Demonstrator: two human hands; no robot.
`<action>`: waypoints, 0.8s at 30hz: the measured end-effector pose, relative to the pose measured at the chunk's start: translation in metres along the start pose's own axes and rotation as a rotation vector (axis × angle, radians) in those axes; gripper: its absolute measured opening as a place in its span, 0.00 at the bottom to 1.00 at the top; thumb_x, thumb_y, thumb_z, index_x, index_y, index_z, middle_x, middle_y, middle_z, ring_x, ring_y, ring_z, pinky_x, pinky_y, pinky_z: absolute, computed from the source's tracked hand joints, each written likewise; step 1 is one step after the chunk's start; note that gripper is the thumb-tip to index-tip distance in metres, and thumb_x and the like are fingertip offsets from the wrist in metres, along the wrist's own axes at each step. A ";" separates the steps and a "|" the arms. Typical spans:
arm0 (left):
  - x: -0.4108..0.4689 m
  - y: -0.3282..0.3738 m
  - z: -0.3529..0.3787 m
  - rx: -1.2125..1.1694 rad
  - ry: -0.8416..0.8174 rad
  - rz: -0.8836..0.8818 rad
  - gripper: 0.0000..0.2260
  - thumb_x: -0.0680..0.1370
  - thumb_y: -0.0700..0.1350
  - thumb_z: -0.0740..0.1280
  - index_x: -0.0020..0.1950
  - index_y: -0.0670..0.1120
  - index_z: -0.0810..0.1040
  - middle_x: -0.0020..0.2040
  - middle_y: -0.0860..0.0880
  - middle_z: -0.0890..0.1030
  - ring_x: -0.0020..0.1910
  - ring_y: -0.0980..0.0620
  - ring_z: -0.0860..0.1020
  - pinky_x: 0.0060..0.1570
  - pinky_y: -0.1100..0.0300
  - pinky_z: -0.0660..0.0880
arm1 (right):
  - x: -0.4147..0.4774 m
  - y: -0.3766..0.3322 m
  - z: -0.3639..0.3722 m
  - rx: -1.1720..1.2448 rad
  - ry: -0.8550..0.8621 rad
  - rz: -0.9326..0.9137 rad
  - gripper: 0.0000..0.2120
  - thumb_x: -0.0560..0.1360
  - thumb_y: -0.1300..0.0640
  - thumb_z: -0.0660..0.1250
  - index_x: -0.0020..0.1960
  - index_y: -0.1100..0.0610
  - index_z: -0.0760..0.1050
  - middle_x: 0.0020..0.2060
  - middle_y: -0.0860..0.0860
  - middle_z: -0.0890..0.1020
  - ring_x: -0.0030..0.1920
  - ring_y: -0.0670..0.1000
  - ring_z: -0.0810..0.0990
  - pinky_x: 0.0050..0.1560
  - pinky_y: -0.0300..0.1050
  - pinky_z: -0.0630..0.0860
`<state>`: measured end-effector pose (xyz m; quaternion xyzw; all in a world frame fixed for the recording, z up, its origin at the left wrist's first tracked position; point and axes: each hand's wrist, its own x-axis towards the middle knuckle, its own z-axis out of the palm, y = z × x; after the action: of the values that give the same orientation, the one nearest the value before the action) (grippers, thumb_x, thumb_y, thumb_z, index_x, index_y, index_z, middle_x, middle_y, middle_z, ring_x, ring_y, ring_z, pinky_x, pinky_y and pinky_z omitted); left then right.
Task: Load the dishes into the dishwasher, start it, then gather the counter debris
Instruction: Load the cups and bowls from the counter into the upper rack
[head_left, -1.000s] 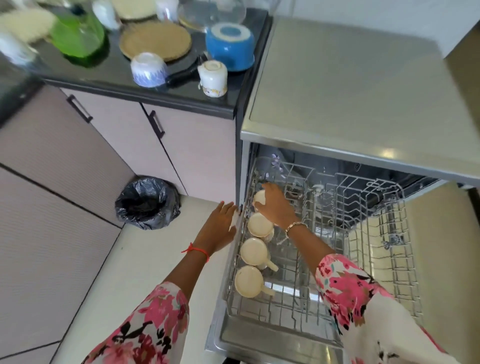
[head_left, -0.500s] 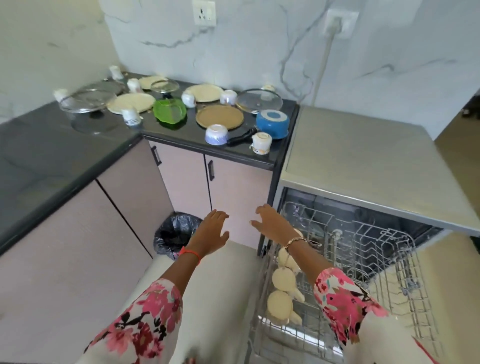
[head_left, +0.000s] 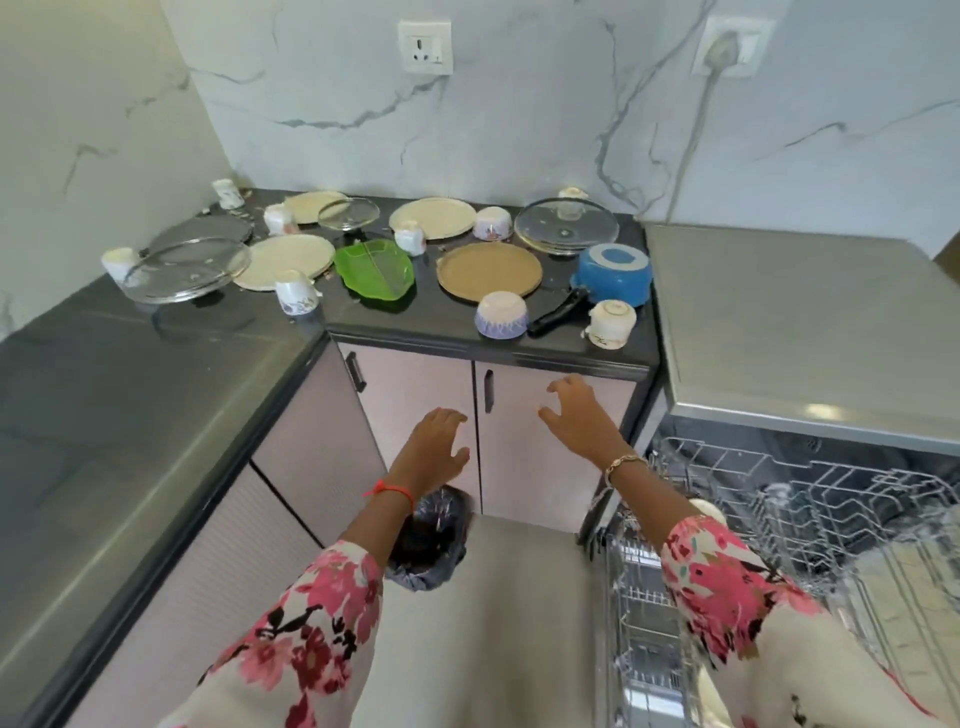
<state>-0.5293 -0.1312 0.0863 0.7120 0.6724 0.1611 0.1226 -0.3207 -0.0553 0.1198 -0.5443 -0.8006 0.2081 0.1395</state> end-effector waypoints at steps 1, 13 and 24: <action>0.011 -0.008 -0.001 -0.013 0.014 0.004 0.20 0.74 0.41 0.66 0.65 0.36 0.70 0.64 0.40 0.72 0.67 0.41 0.67 0.69 0.52 0.62 | 0.011 0.000 -0.003 -0.015 0.032 0.012 0.20 0.77 0.55 0.62 0.65 0.64 0.68 0.64 0.60 0.67 0.63 0.61 0.67 0.62 0.54 0.68; 0.168 -0.059 -0.012 0.009 0.018 0.007 0.28 0.74 0.43 0.68 0.71 0.37 0.62 0.71 0.39 0.63 0.72 0.41 0.58 0.73 0.50 0.55 | 0.144 0.065 -0.058 -0.208 0.123 0.197 0.30 0.71 0.55 0.68 0.71 0.56 0.62 0.68 0.60 0.59 0.67 0.65 0.60 0.61 0.63 0.68; 0.215 -0.099 0.020 0.144 -0.050 -0.043 0.49 0.65 0.78 0.41 0.76 0.47 0.55 0.77 0.48 0.53 0.76 0.49 0.47 0.73 0.47 0.44 | 0.212 0.103 -0.076 -0.187 -0.349 0.226 0.27 0.66 0.60 0.72 0.63 0.53 0.69 0.59 0.57 0.70 0.60 0.59 0.68 0.60 0.55 0.71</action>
<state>-0.6027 0.0901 0.0437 0.7082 0.6940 0.0918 0.0913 -0.2809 0.1890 0.1351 -0.5968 -0.7624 0.2385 -0.0763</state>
